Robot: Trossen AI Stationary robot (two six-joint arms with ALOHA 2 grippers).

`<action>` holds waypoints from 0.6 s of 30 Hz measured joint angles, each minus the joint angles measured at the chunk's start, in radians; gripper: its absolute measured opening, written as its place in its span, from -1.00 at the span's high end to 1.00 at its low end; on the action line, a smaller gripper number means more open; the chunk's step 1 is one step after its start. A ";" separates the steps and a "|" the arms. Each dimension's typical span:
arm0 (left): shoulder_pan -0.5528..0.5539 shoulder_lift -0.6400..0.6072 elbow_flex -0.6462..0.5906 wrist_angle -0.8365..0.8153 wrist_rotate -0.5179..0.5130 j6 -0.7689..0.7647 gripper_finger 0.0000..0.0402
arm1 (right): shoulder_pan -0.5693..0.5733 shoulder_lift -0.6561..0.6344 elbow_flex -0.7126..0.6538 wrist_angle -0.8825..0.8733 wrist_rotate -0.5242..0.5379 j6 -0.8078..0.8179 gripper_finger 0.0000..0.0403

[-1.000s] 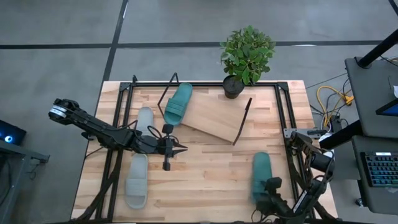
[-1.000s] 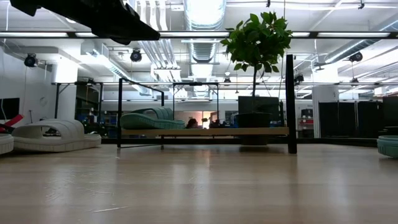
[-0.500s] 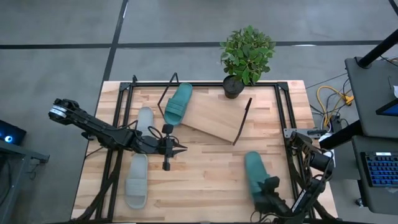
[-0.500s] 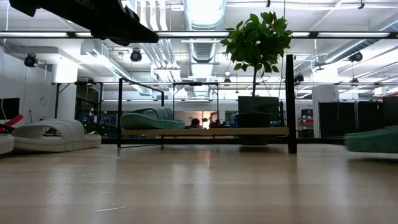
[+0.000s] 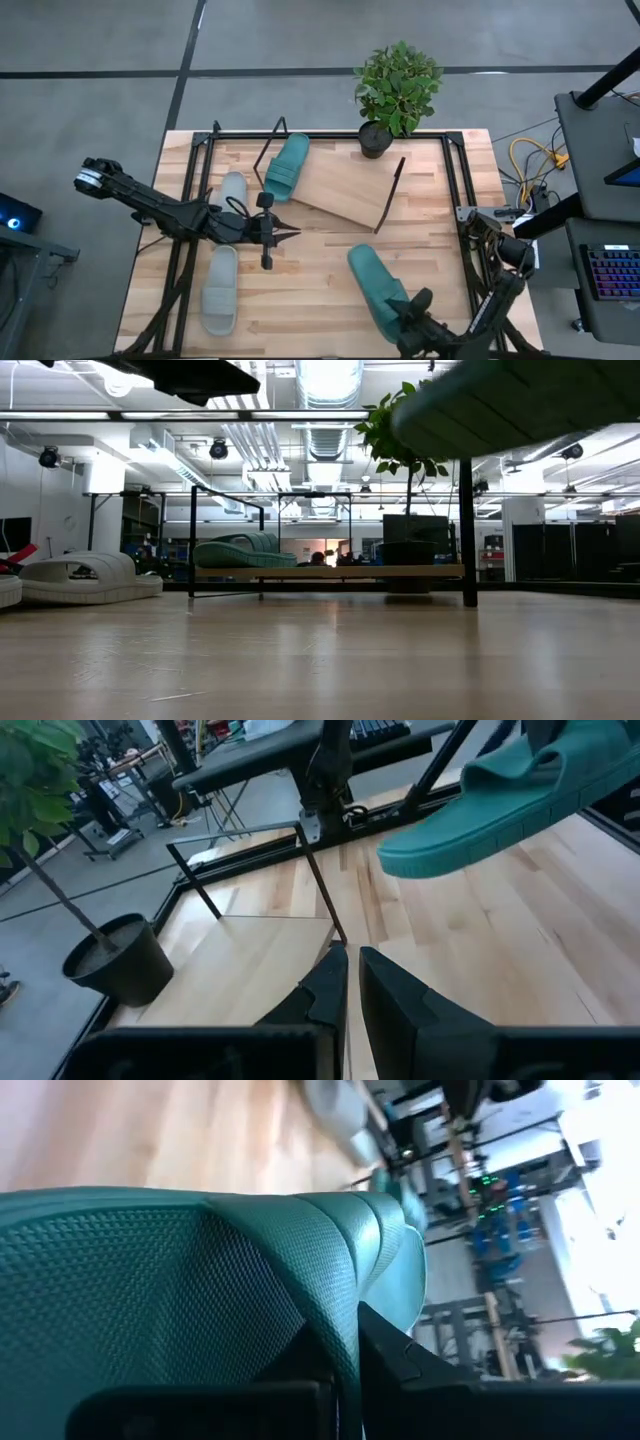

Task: Pick and place slides into the shelf
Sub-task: Put the green slipper on the shelf

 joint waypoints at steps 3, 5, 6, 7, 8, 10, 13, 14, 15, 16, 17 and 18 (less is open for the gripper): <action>0.000 -0.010 -0.006 -0.004 -0.007 0.001 0.92 | -0.047 -0.007 0.021 0.000 0.054 -0.030 0.96; 0.000 -0.012 -0.005 -0.001 -0.008 0.017 0.92 | -0.077 -0.010 0.034 -0.001 0.069 -0.060 0.96; 0.000 -0.012 -0.005 -0.001 -0.008 0.034 0.92 | -0.091 -0.011 0.041 -0.001 0.077 -0.071 0.96; 0.000 -0.012 -0.006 -0.002 -0.008 0.046 0.92 | -0.103 -0.014 0.047 0.000 0.086 -0.080 0.96; 0.000 -0.010 -0.006 -0.001 -0.008 0.052 0.92 | -0.114 -0.018 0.050 0.001 0.094 -0.090 0.96; 0.000 -0.009 -0.006 -0.002 -0.007 0.075 0.92 | -0.135 -0.026 0.063 -0.001 0.113 -0.100 0.96; 0.000 -0.009 -0.006 -0.001 -0.006 0.135 0.92 | -0.156 -0.048 0.066 -0.001 0.155 -0.111 0.96; 0.000 -0.009 -0.006 0.000 -0.006 0.162 0.92 | -0.162 -0.058 0.066 -0.001 0.167 -0.113 0.96; 0.000 -0.009 -0.006 0.004 -0.006 0.200 0.92 | -0.168 -0.069 0.066 -0.001 0.176 -0.114 0.96; 0.000 -0.009 -0.006 0.011 -0.006 0.245 0.92 | -0.174 -0.080 0.066 0.000 0.181 -0.115 0.96; 0.000 -0.009 -0.005 0.019 -0.006 0.299 0.92 | -0.179 -0.093 0.066 -0.001 0.181 -0.115 0.96; 0.000 -0.005 -0.005 0.033 -0.006 0.356 0.92 | -0.186 -0.104 0.066 -0.001 0.181 -0.109 0.96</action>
